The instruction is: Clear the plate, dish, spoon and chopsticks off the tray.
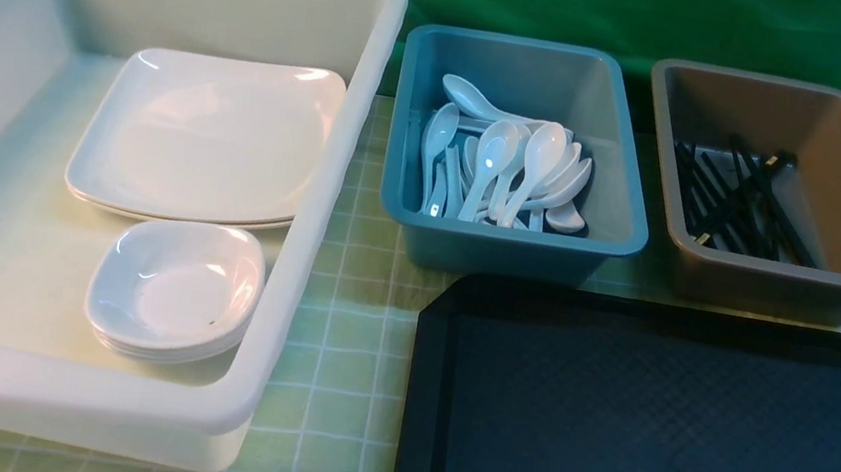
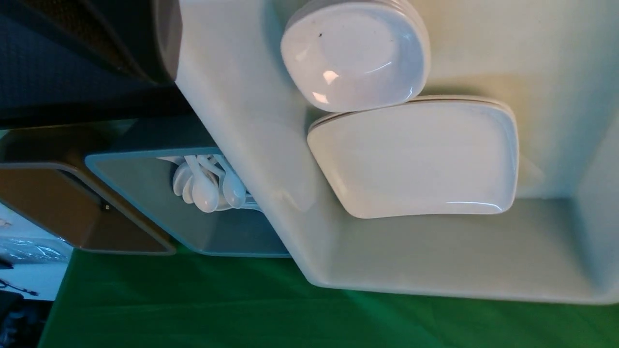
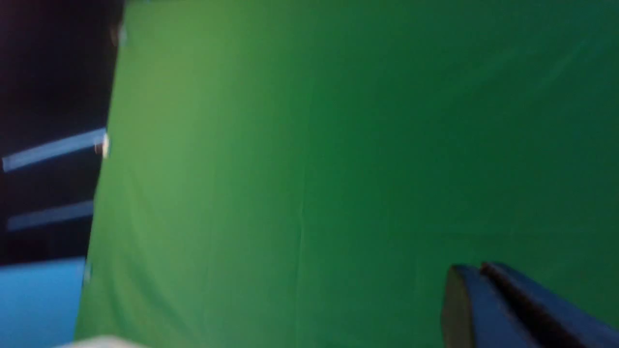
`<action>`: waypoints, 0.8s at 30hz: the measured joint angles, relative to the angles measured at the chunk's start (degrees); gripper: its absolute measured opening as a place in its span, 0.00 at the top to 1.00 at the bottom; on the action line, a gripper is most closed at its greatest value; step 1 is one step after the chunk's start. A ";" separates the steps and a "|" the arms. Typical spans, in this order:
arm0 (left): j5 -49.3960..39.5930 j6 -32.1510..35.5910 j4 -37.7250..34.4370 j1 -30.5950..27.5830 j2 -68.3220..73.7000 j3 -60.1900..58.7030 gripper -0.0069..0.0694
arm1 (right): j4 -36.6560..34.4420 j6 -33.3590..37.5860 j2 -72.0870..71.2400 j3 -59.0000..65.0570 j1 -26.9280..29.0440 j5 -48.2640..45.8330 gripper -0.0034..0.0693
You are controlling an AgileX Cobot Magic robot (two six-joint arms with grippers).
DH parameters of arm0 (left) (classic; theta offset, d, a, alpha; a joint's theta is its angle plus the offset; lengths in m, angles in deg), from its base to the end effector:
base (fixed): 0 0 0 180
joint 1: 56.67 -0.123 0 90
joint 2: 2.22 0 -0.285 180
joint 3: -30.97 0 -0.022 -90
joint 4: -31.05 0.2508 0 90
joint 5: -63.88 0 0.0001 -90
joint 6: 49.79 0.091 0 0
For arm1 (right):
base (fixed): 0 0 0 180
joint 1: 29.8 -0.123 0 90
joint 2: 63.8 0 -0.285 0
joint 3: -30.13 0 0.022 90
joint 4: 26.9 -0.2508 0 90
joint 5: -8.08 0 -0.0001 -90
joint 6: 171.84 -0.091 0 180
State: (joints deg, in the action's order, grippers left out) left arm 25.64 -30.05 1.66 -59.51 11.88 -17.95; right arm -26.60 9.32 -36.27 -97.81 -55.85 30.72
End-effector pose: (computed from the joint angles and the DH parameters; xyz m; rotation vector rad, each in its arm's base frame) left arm 0.0244 -0.0265 0.3144 0.1273 1.6984 -0.2791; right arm 0.0595 0.0293 0.3712 -0.2397 0.9721 0.3944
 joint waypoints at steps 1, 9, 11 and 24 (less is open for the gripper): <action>0.00 0.00 0.00 0.00 0.00 -0.06 0.93 | 0.00 0.00 -0.77 0.91 0.00 1.00 0.93; 1.18 2.36 3.10 0.00 0.00 -0.24 0.93 | 0.05 0.00 -5.59 4.41 0.00 5.35 0.72; 1.23 2.69 3.99 0.00 0.00 -0.24 0.93 | 0.12 0.00 -5.59 4.41 0.00 5.34 0.68; 1.06 2.91 5.50 0.00 0.00 -0.24 0.93 | 0.17 0.00 -5.59 4.47 0.00 5.34 0.62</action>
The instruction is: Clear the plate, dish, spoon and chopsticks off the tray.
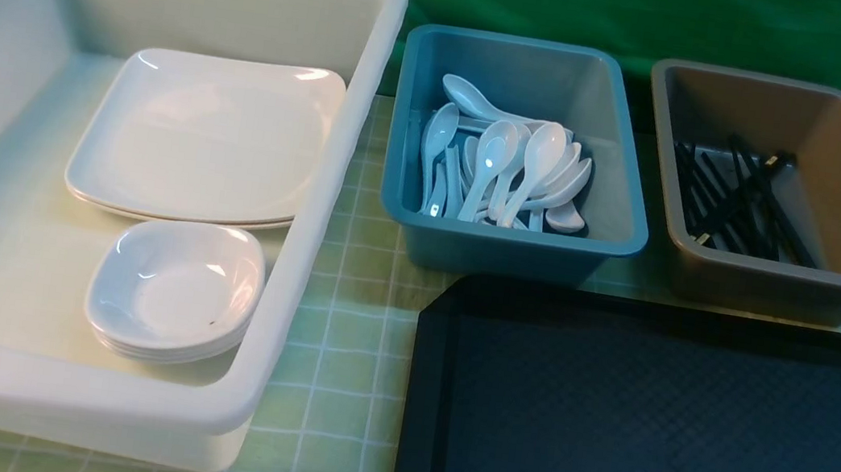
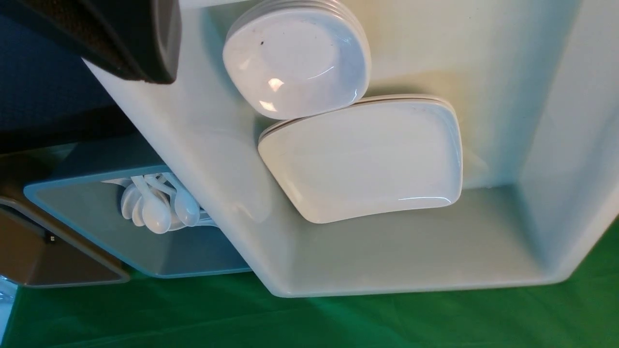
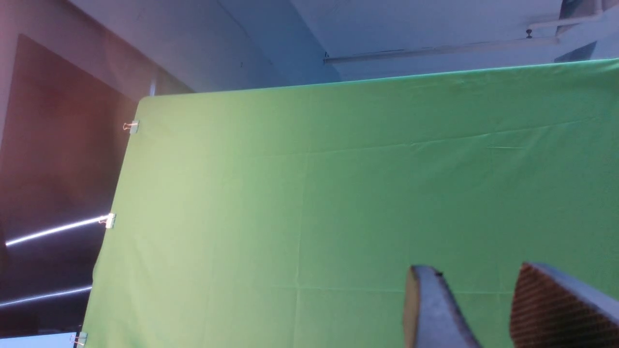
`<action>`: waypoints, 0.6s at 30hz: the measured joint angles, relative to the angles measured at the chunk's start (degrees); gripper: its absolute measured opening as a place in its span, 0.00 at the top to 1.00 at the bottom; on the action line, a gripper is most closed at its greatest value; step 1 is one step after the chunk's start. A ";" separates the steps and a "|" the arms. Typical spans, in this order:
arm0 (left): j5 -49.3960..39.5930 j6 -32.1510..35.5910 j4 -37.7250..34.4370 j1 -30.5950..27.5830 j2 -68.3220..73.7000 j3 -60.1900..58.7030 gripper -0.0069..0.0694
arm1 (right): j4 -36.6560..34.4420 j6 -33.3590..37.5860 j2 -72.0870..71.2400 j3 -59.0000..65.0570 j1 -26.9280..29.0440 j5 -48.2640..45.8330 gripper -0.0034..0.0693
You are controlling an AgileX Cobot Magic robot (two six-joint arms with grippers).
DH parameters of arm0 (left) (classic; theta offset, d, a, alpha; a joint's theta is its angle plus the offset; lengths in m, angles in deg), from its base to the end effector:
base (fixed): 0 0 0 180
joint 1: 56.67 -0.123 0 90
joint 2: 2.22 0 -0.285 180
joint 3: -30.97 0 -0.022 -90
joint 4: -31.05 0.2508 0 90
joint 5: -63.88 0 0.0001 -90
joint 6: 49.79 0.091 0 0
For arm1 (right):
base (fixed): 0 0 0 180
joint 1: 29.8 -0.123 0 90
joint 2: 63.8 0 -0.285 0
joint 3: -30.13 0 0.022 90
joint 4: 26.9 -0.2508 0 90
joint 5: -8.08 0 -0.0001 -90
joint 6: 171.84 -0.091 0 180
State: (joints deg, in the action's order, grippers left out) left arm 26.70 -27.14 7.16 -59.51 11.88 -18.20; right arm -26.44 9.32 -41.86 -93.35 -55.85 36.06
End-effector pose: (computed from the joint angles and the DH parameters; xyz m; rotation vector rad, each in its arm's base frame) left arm 0.0261 -0.0210 0.3125 0.1889 1.6976 -0.1328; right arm 0.0423 0.0210 0.3590 -0.2153 0.8610 0.4008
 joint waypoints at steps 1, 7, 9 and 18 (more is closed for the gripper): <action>0.00 0.00 0.00 0.00 0.00 0.00 0.93 | 0.00 0.00 0.00 0.00 0.00 0.00 0.62; 0.00 0.44 0.44 0.00 0.00 0.00 0.93 | 0.00 0.00 0.00 0.00 0.00 0.00 0.61; 0.00 0.97 1.96 0.00 0.00 0.00 0.93 | 0.00 0.00 0.00 0.00 0.00 0.00 0.61; 4.21 -4.65 12.38 0.00 -0.18 -1.13 0.93 | 0.00 0.00 0.00 0.00 0.00 0.00 0.61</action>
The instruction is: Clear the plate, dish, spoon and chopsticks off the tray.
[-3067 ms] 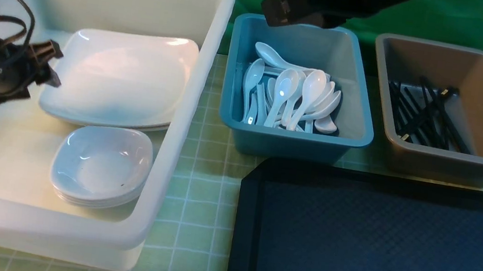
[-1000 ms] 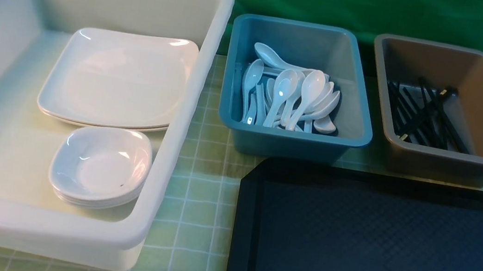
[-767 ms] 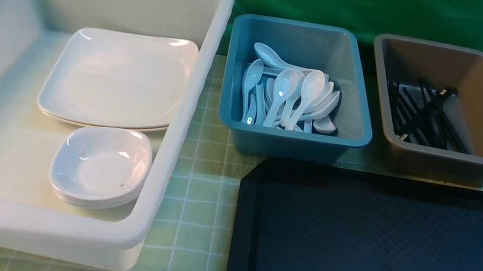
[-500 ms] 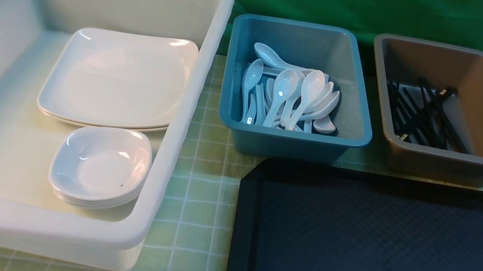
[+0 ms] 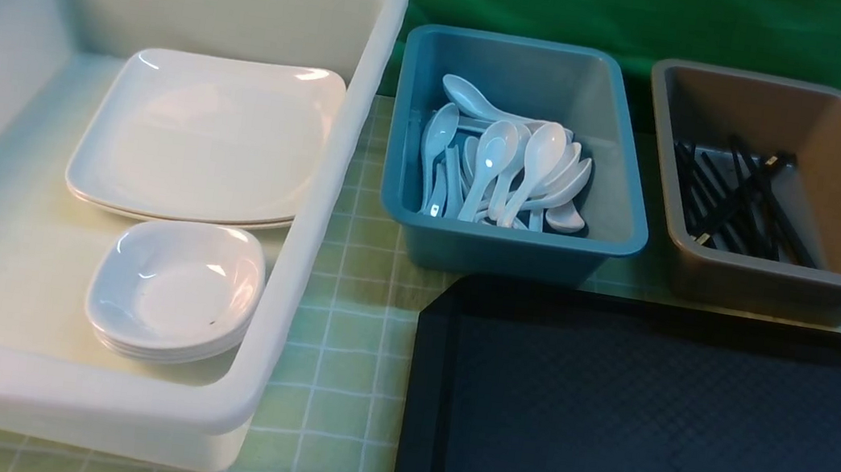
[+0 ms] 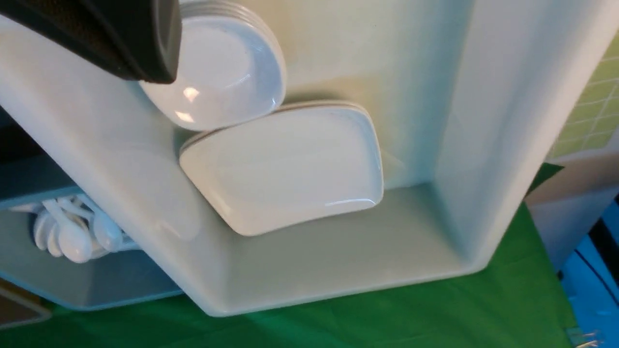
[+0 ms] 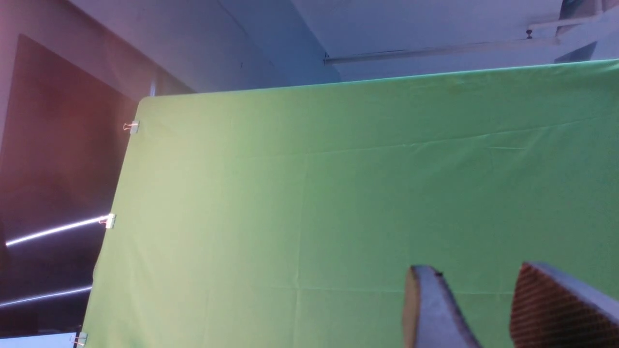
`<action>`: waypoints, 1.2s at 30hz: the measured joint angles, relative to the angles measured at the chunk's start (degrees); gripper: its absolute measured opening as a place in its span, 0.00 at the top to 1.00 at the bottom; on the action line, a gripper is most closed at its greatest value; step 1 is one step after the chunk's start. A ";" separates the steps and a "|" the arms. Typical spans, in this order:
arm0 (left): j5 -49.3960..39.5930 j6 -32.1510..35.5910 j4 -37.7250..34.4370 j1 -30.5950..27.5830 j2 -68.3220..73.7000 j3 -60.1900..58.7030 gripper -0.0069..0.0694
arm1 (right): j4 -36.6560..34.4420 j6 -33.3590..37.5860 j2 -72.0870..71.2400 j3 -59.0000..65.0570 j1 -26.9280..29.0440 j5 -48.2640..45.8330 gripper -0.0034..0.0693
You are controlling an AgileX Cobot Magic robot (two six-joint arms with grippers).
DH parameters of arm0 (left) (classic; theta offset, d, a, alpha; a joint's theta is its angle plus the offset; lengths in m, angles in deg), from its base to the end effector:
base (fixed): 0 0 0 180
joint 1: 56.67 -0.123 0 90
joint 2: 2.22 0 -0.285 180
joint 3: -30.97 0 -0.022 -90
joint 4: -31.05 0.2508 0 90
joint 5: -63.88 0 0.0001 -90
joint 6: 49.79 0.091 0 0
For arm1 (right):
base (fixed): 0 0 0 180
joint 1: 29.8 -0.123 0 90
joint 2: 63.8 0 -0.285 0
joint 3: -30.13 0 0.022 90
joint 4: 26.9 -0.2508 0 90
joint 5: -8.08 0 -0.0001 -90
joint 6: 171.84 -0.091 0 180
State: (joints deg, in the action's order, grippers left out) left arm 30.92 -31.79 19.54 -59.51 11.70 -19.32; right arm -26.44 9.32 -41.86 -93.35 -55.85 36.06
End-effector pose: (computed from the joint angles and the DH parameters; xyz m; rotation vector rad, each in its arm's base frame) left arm 0.0299 -0.0084 0.3099 0.1618 1.6785 0.0543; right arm 0.0423 0.0210 0.3590 -0.2153 0.8610 0.4008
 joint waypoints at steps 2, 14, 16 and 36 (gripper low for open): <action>5.19 -3.24 2.51 0.00 -0.39 -2.74 0.93 | 0.00 0.00 0.00 0.00 0.00 0.00 0.61; 19.32 -9.26 9.07 0.00 -5.94 -27.04 0.93 | 0.00 0.00 -0.04 0.06 0.00 0.06 0.61; 18.14 -10.09 9.52 0.00 -6.01 -27.23 0.93 | 0.00 0.00 -0.04 0.06 0.00 0.06 0.61; 19.92 -11.80 8.25 0.00 -6.06 -27.29 0.93 | 0.00 -0.05 -0.04 0.06 0.00 0.06 0.61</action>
